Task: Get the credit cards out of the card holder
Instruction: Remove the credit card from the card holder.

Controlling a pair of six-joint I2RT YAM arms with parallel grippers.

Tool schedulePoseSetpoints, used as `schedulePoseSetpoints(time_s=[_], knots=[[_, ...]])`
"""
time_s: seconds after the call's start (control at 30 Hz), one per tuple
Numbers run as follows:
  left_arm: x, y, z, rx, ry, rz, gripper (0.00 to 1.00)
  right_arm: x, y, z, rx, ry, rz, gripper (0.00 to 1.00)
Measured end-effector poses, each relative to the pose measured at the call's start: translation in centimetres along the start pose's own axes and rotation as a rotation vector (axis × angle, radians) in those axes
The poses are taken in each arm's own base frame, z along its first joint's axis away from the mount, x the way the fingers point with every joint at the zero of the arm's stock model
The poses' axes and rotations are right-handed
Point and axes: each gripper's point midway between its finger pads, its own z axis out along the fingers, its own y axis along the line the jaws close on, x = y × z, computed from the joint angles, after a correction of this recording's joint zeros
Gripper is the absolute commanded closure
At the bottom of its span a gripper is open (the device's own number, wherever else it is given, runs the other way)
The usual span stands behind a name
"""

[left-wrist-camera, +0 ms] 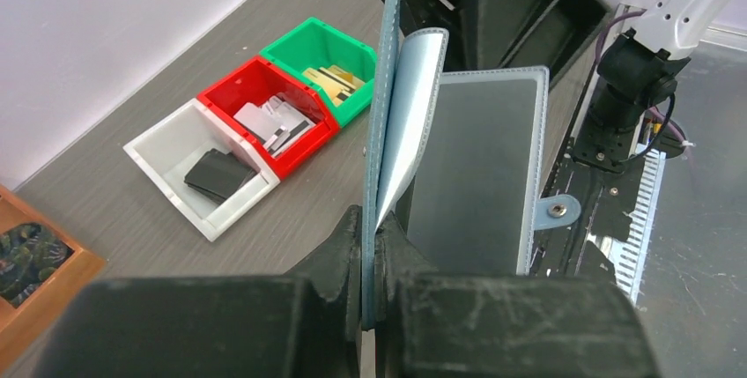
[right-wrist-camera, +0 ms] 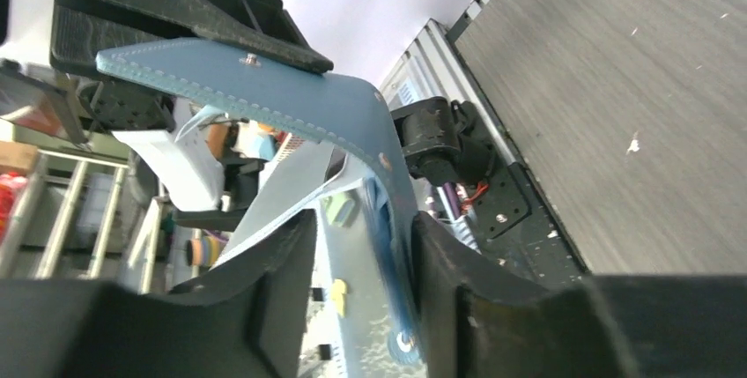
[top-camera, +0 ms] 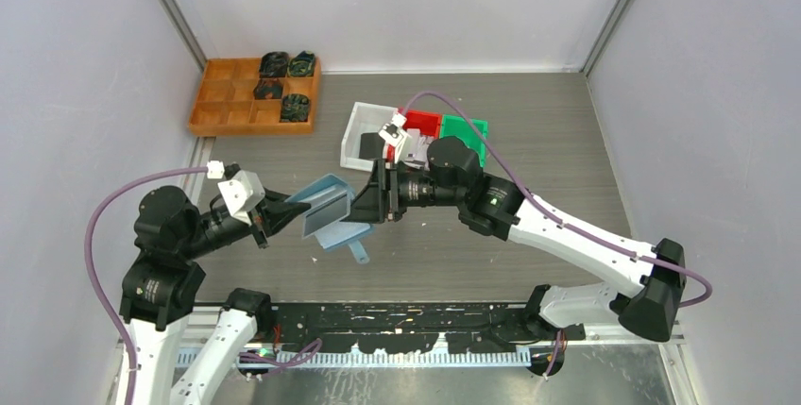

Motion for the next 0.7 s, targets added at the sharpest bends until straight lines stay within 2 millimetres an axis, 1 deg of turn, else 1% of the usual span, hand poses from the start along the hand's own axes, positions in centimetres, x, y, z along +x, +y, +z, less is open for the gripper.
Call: schedulePoseSetpoints(time_s=[0.03,0.1,0.2,0.3,0.33,0.43,0.47,0.5,0.57,0.7], knots=[[0.0,0.0,0.0,-0.002,0.002,-0.002,1.0,0.1,0.0,-0.2,0.003,0.003,-0.014,0.38],[0.0,0.1,0.0,-0.001,0.004,-0.005,1.0,0.4,-0.3,-0.9,0.024,0.01,-0.069,0.32],[0.0,-0.1,0.0,0.006,0.003,-0.005,1.0,0.7,-0.8,-2.9,0.077,0.01,-0.16,0.26],[-0.1,-0.3,0.0,0.018,0.003,-0.001,1.0,0.2,-1.1,-5.3,0.145,-0.001,-0.259,0.25],[-0.1,-0.4,0.0,0.023,0.004,-0.001,1.0,-0.2,-1.0,-6.3,0.173,-0.012,-0.305,0.25],[-0.1,-1.0,-0.2,0.053,0.008,0.005,1.0,-1.4,0.2,-8.4,0.191,-0.051,-0.4,0.26],[-0.1,-1.1,-0.2,0.062,0.01,0.005,1.0,-1.6,0.7,-8.8,0.182,-0.06,-0.42,0.26],[0.0,-1.4,-0.2,0.077,0.014,-0.001,1.0,-1.7,1.3,-9.0,0.166,-0.064,-0.438,0.27],[0.0,-1.7,-0.1,0.101,0.018,-0.014,1.0,-1.6,2.0,-8.8,0.129,-0.045,-0.455,0.27],[0.0,-2.4,0.1,0.156,0.036,-0.058,1.0,-0.9,2.4,-6.8,0.073,0.027,-0.459,0.3]])
